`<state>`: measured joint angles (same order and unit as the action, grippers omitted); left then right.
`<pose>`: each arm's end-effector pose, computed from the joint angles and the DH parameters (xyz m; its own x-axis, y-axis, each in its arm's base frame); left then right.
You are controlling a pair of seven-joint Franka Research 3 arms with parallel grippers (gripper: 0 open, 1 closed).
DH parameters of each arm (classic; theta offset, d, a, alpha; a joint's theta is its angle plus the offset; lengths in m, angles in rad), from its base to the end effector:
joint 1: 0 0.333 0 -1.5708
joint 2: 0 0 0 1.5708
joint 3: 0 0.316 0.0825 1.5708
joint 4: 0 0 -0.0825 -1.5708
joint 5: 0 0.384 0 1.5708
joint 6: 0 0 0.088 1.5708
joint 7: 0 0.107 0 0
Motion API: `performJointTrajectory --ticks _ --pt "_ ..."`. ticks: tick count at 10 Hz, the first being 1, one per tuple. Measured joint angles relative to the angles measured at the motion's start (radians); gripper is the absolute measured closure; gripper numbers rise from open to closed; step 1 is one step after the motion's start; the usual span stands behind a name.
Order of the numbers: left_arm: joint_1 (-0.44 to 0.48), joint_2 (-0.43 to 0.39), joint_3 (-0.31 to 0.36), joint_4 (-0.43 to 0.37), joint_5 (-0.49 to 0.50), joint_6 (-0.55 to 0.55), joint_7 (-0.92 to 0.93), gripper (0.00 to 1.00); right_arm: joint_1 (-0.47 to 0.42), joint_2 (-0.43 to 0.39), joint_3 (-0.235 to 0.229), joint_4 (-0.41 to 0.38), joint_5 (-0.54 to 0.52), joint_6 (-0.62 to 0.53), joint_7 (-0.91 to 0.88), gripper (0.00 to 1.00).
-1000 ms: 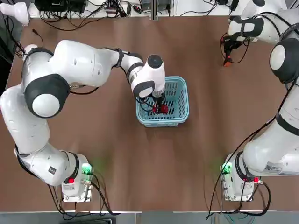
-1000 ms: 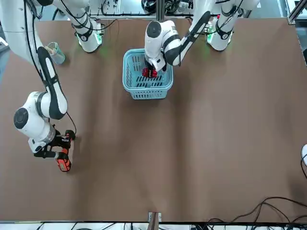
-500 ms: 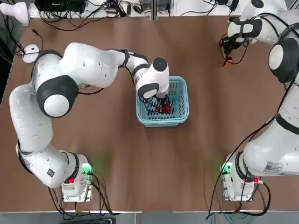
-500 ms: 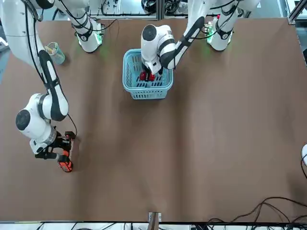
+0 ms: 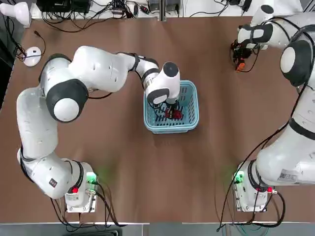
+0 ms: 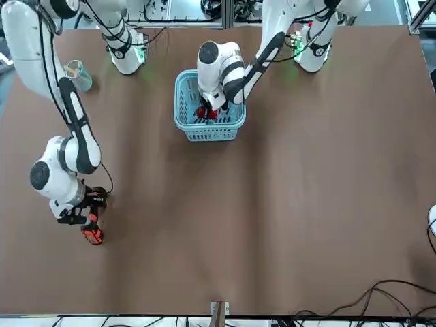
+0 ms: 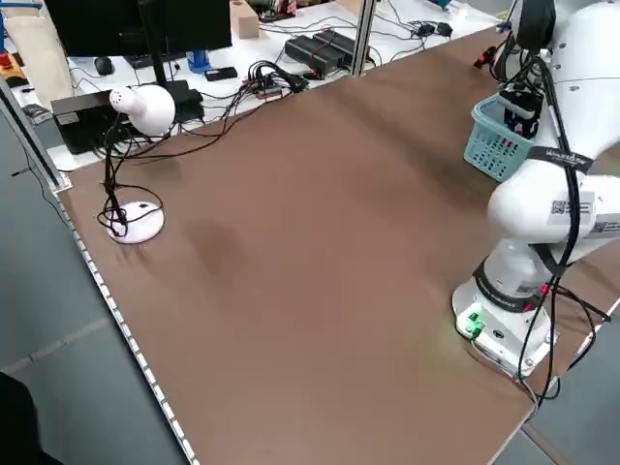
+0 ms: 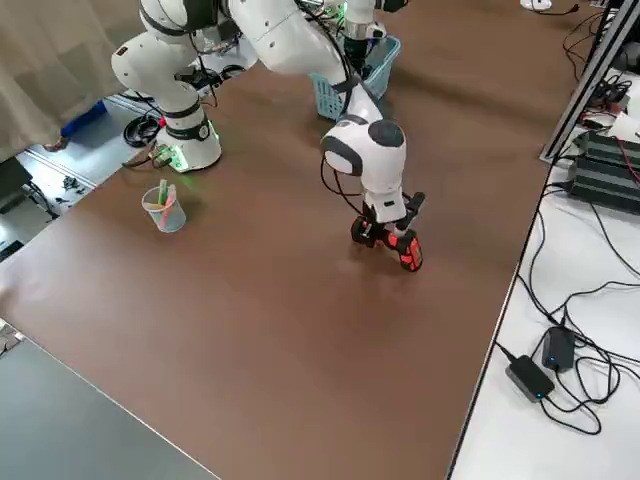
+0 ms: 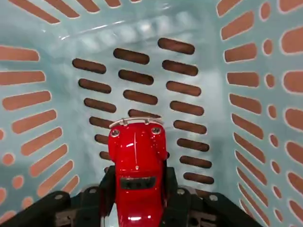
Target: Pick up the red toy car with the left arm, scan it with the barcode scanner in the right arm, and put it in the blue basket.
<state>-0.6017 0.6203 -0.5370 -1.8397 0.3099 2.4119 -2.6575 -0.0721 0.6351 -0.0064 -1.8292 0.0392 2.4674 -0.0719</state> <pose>0.2959 -0.5778 0.2341 0.1848 0.9780 -0.0970 0.9808 -0.1897 -0.0444 0.6452 -0.0506 0.1842 0.9993 -0.0360 0.0043 -0.0359 -0.9991 -0.0205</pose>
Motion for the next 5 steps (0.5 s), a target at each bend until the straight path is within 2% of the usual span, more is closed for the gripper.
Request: performJointTrajectory --ticks 2,4,5 --pt "-0.012 0.002 0.005 0.002 0.0 0.0 -0.001 0.56 0.002 0.0 0.006 0.014 0.0 0.001 0.0 0.06" --pt "-0.013 0.004 0.01 0.002 0.0 -0.001 -0.002 0.56 0.003 -0.01 0.011 0.038 0.0 -0.012 0.0 0.02" --pt "-0.013 0.009 0.014 0.003 0.0 -0.001 -0.002 0.56 0.003 -0.019 0.012 0.063 0.0 -0.057 0.0 0.01"
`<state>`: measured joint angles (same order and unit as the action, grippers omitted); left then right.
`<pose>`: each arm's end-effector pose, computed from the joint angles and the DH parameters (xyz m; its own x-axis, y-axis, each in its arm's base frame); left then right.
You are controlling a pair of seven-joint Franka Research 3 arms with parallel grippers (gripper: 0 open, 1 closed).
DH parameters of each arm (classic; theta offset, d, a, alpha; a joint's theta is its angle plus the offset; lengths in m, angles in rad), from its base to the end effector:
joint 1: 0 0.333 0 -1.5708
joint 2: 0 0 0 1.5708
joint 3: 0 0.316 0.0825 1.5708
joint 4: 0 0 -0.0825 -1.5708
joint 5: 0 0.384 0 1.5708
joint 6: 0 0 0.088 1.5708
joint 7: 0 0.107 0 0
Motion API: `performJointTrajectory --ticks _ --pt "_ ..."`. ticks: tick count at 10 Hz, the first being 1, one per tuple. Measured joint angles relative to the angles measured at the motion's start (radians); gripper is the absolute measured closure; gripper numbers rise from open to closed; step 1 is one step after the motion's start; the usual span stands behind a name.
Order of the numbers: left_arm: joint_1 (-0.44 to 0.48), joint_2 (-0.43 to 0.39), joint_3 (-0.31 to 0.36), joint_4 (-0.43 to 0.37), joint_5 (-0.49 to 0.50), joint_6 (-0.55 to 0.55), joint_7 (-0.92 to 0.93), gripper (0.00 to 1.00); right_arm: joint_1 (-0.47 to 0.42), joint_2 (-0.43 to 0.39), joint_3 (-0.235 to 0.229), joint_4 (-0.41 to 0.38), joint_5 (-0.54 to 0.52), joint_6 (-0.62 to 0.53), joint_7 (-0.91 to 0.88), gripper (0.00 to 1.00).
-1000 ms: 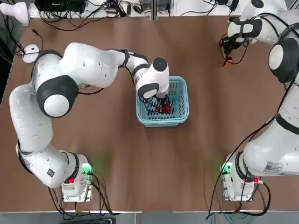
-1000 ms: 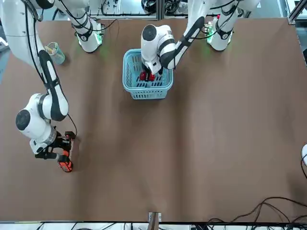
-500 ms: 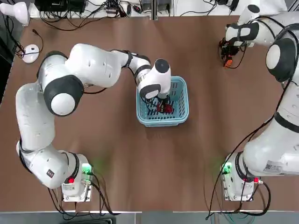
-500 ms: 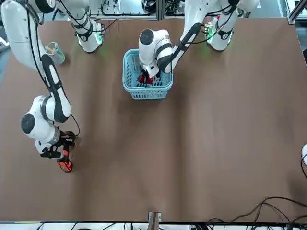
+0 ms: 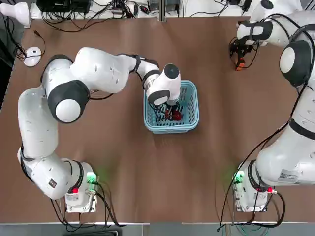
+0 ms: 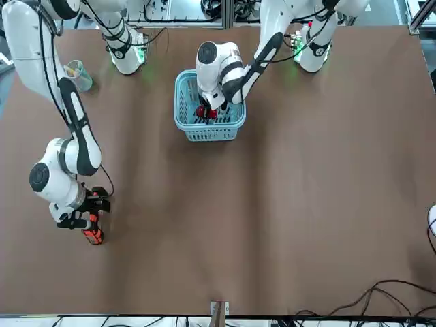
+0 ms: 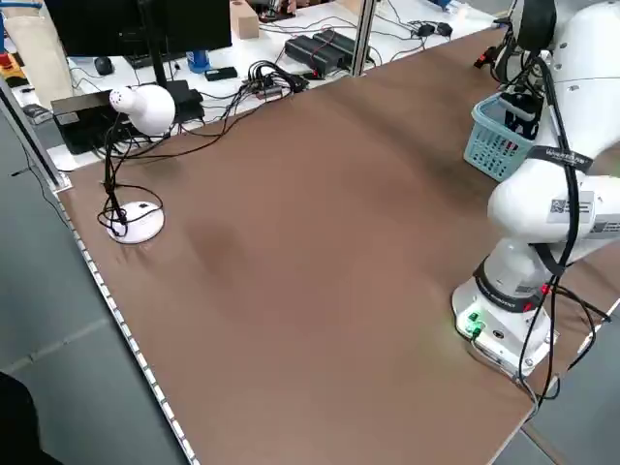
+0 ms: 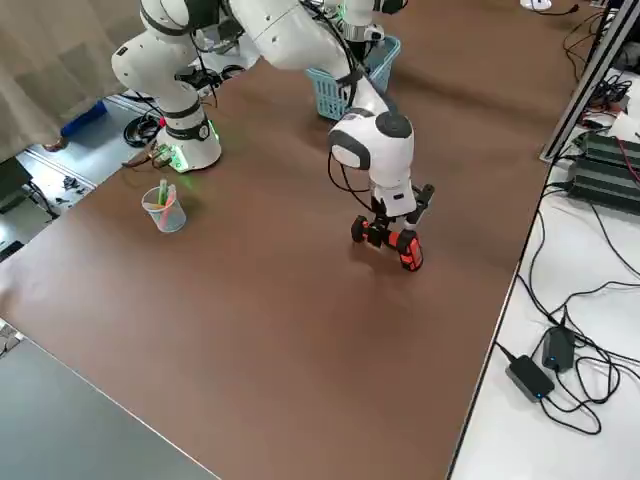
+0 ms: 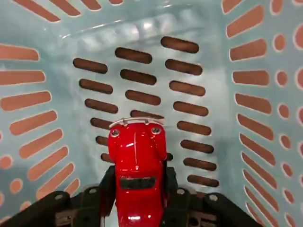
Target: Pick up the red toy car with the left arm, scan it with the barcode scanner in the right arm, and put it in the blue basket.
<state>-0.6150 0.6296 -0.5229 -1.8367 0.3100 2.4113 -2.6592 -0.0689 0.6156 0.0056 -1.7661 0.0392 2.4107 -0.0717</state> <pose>0.2954 -0.5777 0.2274 0.1841 0.9790 -0.0872 0.9809 -0.1887 -0.0481 0.6639 -0.0422 0.2174 0.9993 -0.0219 0.0306 -0.0210 -0.9994 -0.0281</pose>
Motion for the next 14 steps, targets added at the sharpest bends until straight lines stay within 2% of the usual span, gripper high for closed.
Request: performJointTrajectory --ticks 3,6,7,9,10,12,13,14 --pt "-0.004 0.024 0.009 0.014 0.037 0.0 -0.001 0.56 -0.001 -0.061 -0.001 0.139 0.0 -0.216 0.001 0.0" --pt "-0.01 0.035 0.016 0.026 0.046 0.0 -0.001 0.56 -0.002 -0.144 -0.004 0.182 0.0 -0.298 0.001 0.0" --pt "-0.01 0.036 0.017 0.027 0.046 0.0 -0.001 0.56 -0.002 -0.17 -0.006 0.212 0.0 -0.387 0.001 0.0" --pt "-0.01 0.036 0.017 0.029 0.048 0.0 -0.001 0.54 -0.003 -0.205 -0.007 0.345 0.0 -0.638 0.001 0.0" --pt "-0.011 0.036 0.017 0.03 0.049 0.0 -0.001 0.43 -0.003 -0.219 -0.007 0.401 0.0 -0.708 0.003 0.0" --pt "-0.011 0.036 0.018 0.034 0.052 0.0 -0.001 0.11 -0.003 -0.255 -0.007 0.445 0.0 -0.744 0.029 0.0" --pt "-0.011 0.036 0.018 0.035 0.054 0.0 -0.001 0.0 -0.003 -0.28 -0.008 0.45 0.0 -0.775 0.039 0.0" --pt "-0.011 0.036 0.018 0.036 0.057 0.0 0.001 0.0 -0.003 -0.304 -0.009 0.451 0.0 -0.806 0.048 0.0"
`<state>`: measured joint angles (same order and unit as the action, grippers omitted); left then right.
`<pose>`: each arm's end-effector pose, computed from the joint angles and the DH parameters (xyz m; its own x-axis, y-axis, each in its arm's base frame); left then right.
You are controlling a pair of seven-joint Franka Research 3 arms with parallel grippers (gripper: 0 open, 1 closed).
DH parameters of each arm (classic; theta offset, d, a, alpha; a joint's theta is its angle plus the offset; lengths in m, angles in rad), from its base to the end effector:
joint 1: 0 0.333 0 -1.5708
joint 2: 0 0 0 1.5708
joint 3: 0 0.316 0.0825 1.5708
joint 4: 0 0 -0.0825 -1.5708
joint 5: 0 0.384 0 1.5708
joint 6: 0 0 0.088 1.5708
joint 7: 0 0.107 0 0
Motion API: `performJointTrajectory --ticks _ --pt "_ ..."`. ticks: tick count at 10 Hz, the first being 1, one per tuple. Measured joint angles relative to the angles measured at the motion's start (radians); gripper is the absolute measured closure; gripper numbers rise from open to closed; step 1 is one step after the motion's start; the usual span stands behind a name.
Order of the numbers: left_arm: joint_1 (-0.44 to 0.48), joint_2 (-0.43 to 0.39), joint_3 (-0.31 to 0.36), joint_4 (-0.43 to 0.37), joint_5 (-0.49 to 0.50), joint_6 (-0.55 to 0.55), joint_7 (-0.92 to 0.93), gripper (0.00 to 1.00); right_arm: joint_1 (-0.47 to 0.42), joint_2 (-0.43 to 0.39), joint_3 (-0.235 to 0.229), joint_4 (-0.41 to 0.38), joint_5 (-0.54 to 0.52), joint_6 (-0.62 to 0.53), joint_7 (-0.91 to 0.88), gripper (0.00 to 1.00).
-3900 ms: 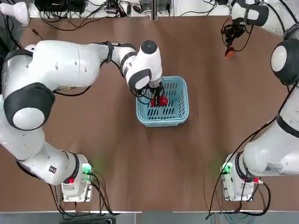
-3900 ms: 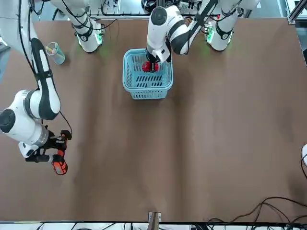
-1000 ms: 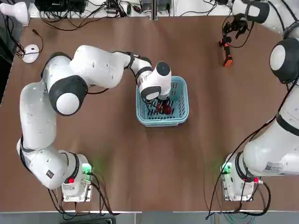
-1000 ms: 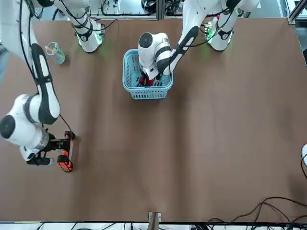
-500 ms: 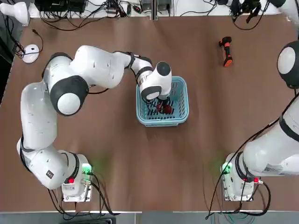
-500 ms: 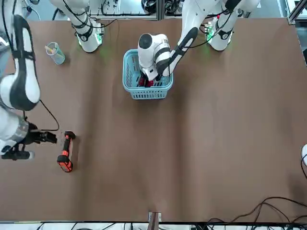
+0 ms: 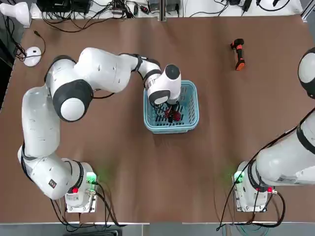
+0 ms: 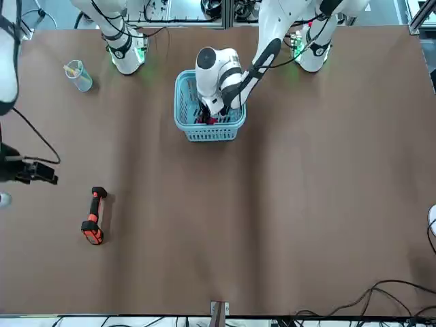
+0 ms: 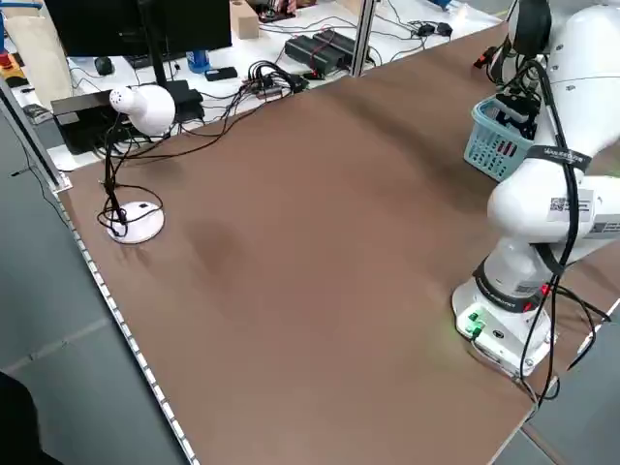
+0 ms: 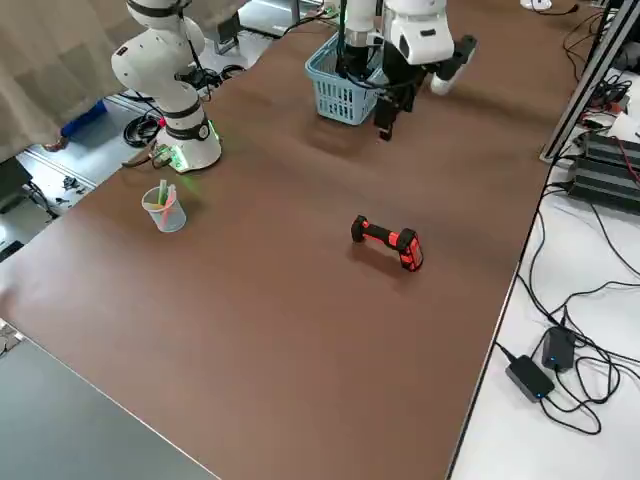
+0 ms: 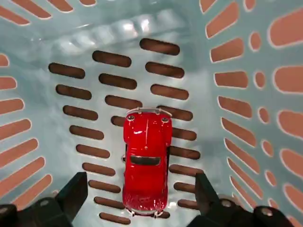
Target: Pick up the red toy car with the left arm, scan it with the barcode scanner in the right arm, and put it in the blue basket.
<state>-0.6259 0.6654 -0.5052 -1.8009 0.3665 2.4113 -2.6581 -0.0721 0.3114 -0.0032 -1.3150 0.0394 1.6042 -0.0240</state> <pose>0.3048 -0.5816 0.2174 0.2132 0.9743 -0.0724 0.9765 -0.2149 -0.0169 0.6474 -0.0444 0.5607 0.9984 -0.0525 -0.0213 -0.0533 -0.9978 -0.0389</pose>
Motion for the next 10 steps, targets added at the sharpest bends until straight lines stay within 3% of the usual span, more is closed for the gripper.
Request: performJointTrajectory --ticks 3,5,8,10 --pt "-0.003 -0.012 -0.003 0.019 0.0 -0.046 0.004 0.0 0.003 -0.05 0.008 0.001 0.0 -0.032 0.083 0.0" --pt "-0.003 -0.063 -0.003 0.051 0.0 -0.118 0.012 0.0 0.003 -0.097 0.01 0.002 0.0 -0.083 0.089 0.0" --pt "0.004 -0.158 -0.002 0.131 -0.007 -0.306 0.089 0.0 0.013 -0.147 0.012 0.001 0.0 -0.126 0.086 0.0" --pt "0.006 -0.179 -0.002 0.203 -0.026 -0.438 0.175 0.0 0.015 -0.153 0.012 0.001 0.0 -0.13 0.074 0.0"
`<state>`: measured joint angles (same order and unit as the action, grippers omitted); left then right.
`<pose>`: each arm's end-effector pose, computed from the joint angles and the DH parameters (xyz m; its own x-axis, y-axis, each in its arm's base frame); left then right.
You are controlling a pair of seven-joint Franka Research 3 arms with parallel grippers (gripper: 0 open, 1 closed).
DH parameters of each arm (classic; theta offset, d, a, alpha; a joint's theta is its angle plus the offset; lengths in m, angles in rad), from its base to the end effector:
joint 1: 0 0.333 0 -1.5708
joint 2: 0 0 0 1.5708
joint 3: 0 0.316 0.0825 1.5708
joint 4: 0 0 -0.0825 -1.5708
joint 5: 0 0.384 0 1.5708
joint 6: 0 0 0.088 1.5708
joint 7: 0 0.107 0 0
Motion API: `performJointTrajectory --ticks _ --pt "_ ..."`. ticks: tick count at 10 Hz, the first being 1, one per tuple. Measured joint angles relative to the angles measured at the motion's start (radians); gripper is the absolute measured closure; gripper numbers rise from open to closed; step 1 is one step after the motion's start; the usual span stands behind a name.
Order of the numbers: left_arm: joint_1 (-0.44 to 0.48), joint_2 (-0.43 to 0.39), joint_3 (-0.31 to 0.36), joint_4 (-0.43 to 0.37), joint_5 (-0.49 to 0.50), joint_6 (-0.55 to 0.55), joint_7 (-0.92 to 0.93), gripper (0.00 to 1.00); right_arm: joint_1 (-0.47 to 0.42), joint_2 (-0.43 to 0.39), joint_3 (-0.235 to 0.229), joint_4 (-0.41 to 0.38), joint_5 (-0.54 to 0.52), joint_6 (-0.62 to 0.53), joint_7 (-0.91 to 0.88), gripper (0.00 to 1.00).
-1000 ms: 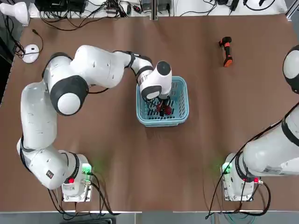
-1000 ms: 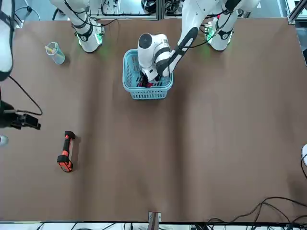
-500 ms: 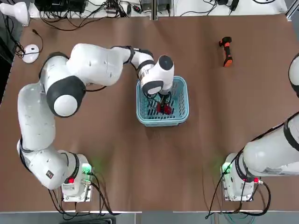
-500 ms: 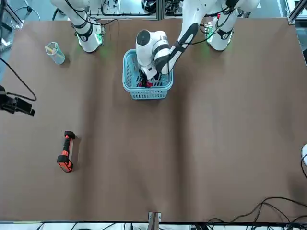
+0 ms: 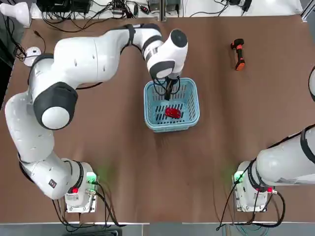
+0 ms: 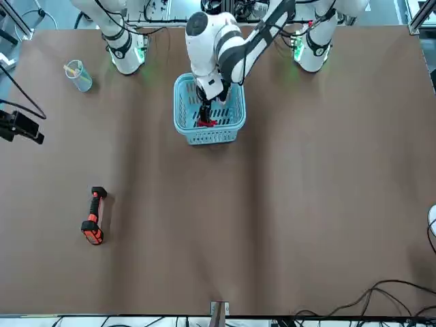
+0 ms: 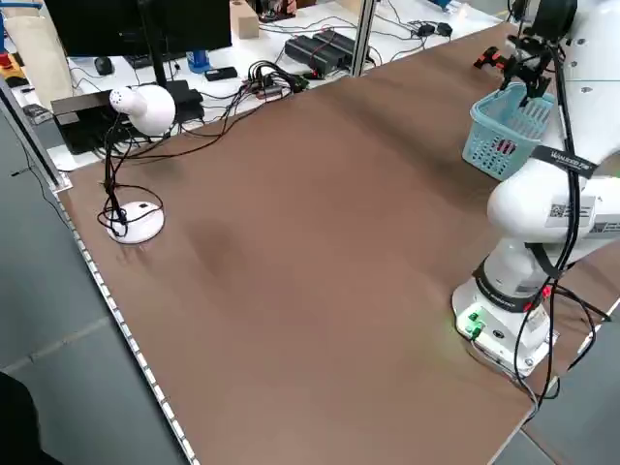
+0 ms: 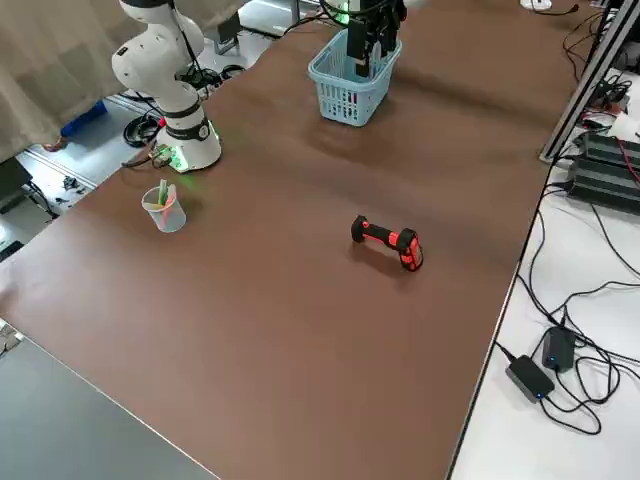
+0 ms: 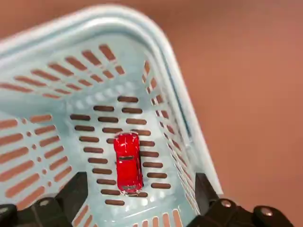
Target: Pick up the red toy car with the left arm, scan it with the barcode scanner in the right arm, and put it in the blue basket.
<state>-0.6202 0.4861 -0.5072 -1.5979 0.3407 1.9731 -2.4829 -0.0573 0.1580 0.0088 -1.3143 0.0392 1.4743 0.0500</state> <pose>0.3461 -0.5763 0.3741 0.3048 0.9487 0.0839 0.9507 -0.3084 0.0334 0.5929 -0.0248 0.6452 0.9955 -0.0947 0.0001 -0.0946 -0.9947 -0.0404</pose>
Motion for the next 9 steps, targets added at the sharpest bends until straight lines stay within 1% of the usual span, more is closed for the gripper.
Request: performJointTrajectory --ticks 2,3,5,7,9 --pt "0.015 -0.036 0.002 0.027 -0.007 -0.027 0.019 0.0 0.0 -0.003 -0.001 0.0 0.0 -0.002 -0.008 0.0" --pt "0.04 -0.067 0.003 0.03 -0.007 -0.037 0.034 0.0 0.0 -0.007 -0.001 0.0 0.0 -0.007 -0.022 0.0" --pt "0.131 -0.131 0.006 0.032 -0.008 -0.063 0.099 0.0 -0.001 -0.015 -0.002 -0.001 0.0 -0.011 -0.033 0.0" --pt "0.235 -0.178 0.007 0.032 -0.016 -0.112 0.248 0.0 -0.001 -0.017 -0.004 -0.001 -0.001 -0.011 -0.038 0.0" --pt "0.327 -0.211 0.008 0.03 -0.025 -0.126 0.42 0.0 0.0 -0.017 -0.003 -0.003 -0.025 -0.011 -0.068 0.0"
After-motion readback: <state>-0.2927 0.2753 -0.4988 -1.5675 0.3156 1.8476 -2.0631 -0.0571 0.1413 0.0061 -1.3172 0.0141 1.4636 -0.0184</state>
